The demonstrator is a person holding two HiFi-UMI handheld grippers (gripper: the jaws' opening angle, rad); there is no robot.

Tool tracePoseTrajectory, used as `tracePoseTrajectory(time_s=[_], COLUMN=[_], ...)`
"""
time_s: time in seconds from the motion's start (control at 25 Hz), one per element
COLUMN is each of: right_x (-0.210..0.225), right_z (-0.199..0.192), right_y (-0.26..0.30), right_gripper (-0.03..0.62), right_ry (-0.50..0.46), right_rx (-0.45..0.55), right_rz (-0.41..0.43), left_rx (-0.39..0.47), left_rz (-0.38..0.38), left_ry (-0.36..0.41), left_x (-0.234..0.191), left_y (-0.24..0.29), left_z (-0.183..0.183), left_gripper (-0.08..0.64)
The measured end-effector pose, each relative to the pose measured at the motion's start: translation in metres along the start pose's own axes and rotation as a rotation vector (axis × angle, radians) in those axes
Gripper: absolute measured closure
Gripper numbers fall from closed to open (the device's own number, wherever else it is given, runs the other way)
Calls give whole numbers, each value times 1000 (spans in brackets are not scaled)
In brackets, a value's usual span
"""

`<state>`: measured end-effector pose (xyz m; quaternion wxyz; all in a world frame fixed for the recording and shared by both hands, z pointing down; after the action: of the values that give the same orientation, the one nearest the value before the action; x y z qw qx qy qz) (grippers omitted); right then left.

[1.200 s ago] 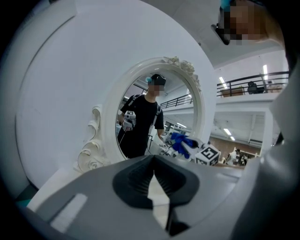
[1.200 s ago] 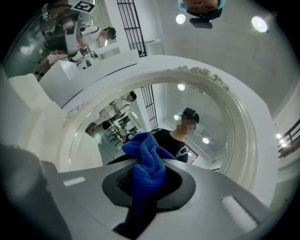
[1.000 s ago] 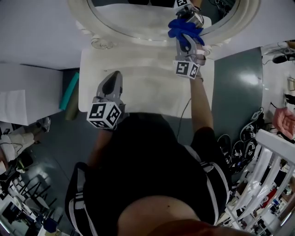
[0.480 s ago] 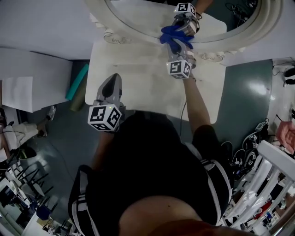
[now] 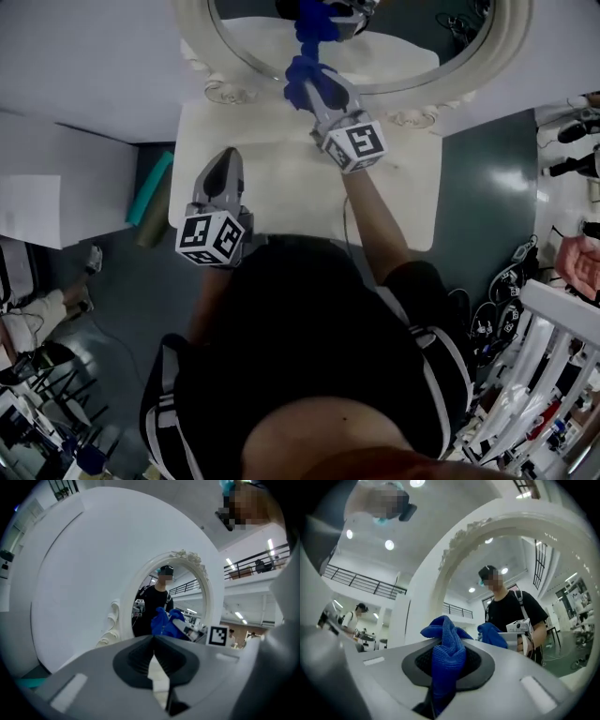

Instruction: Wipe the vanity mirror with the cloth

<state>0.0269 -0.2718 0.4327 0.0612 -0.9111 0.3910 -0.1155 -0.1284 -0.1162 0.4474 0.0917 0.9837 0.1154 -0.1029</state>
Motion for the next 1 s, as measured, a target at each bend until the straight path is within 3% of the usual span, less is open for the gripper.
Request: tracePoseTrajectory(time_s=[0.16,0.4,0.56,1.0], right_x=[-21,-20,-14,-16], right_z=[34,3,1,7], right_y=[-36,-91,-116,-141], right_gripper=[541,545,545,545], right_ry=[39,64,73,46], right_rx=[67,-44,-50,-34], right_rz=[-74,-252,-342,-422], left_rx=[22,1,-8,-11], left_rz=[-52,-154,-218,-291], left_ry=[-7,-20,-14,-2], left_x=[9,26,41,57], left_y=[8,22,30,39], left_z=[3,-5,-7,-7], left_gripper=[552,552,552,552])
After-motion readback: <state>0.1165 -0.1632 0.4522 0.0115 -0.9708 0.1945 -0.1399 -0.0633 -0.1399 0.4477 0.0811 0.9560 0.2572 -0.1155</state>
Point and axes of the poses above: the fingertips, and each gripper's own axes: y forward along the fingers, x to its right, z out of its top, the point moved 3 cm from there along -y, backward along the fingers, and after that the axes turned 5 degrees about y, right-handed, at the moved point
